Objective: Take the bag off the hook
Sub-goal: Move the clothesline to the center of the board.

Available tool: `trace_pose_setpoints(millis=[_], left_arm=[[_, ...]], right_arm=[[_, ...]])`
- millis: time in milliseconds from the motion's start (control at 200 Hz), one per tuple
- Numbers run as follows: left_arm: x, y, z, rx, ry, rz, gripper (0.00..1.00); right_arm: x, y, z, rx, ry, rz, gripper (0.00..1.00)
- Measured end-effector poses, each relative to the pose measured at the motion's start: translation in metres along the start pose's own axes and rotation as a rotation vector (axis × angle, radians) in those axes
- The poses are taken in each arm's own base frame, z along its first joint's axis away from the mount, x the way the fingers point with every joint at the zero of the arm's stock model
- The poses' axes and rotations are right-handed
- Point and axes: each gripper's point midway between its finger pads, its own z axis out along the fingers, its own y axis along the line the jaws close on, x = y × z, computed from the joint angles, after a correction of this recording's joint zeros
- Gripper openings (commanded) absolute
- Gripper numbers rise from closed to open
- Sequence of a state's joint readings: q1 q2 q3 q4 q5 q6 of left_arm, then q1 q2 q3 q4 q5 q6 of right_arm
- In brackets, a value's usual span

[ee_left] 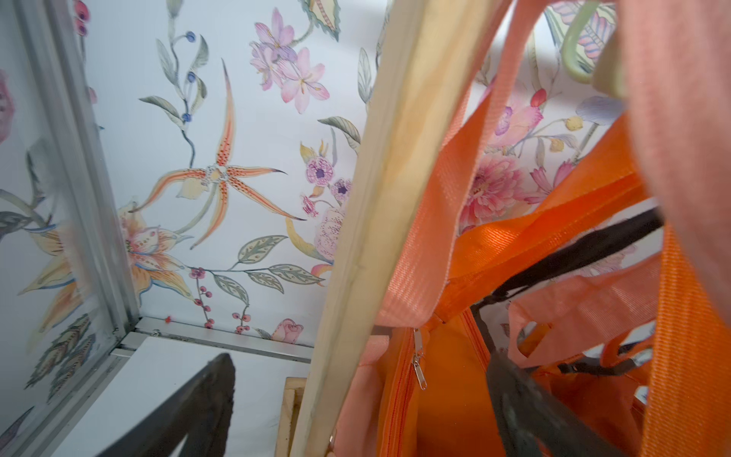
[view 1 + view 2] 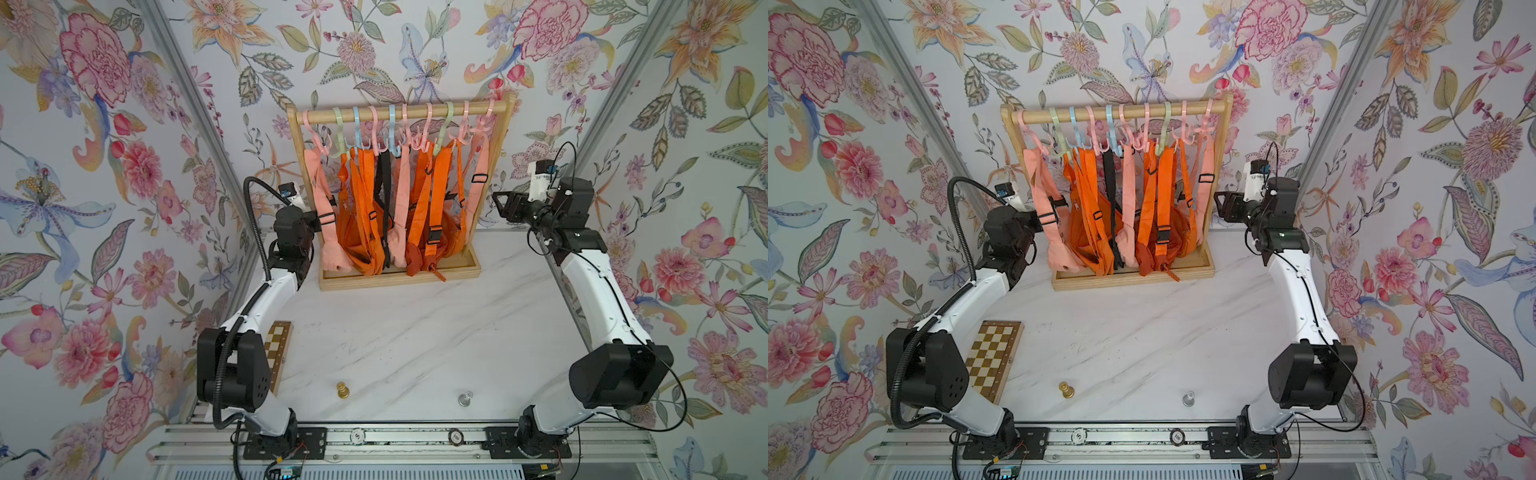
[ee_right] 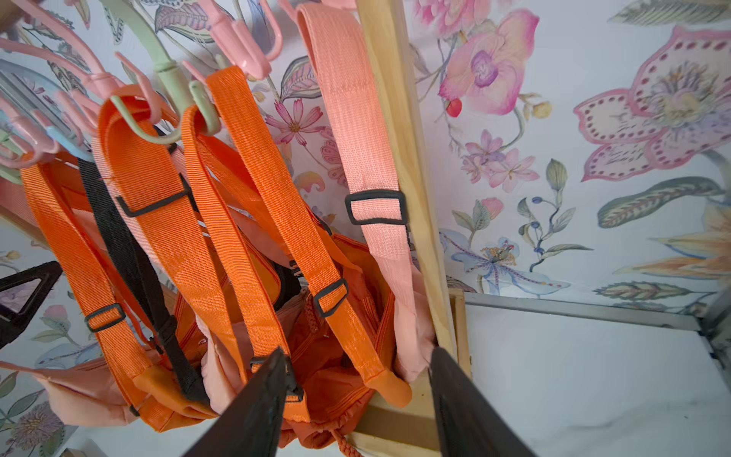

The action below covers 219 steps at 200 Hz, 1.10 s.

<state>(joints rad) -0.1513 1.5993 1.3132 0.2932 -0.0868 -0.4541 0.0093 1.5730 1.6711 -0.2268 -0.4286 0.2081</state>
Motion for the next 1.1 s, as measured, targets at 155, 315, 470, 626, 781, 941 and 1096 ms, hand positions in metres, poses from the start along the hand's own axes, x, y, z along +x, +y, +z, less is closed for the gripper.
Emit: trace_pose_setpoints(millis=[155,315,470,626,781,941,1096], left_arm=[[0.001,0.030,-0.005,-0.210,0.045,0.027,1.00],[-0.004,0.053,-0.002,-0.378,0.060,0.052,0.99],[0.006,0.066,-0.002,-0.456,0.100,0.068,0.99],[0.004,0.073,-0.019,-0.490,0.095,0.051,0.99],[-0.023,0.080,-0.075,-0.502,0.017,-0.014,0.99],[-0.069,0.058,-0.120,-0.417,-0.117,-0.092,1.00],[-0.076,-0.004,-0.121,-0.221,-0.124,-0.091,0.99]], right_arm=[[-0.010,0.043,-0.006,-0.076,-0.016,-0.024,0.46],[0.004,0.131,0.008,-0.264,0.030,-0.067,0.53],[0.022,0.200,0.021,-0.415,0.080,-0.125,0.48],[0.019,0.197,0.035,-0.401,0.093,-0.139,0.32],[-0.007,0.148,0.035,-0.293,0.054,-0.107,0.18],[-0.049,0.077,0.018,-0.180,-0.019,-0.040,0.17],[-0.082,0.033,0.002,-0.187,-0.066,0.027,0.21]])
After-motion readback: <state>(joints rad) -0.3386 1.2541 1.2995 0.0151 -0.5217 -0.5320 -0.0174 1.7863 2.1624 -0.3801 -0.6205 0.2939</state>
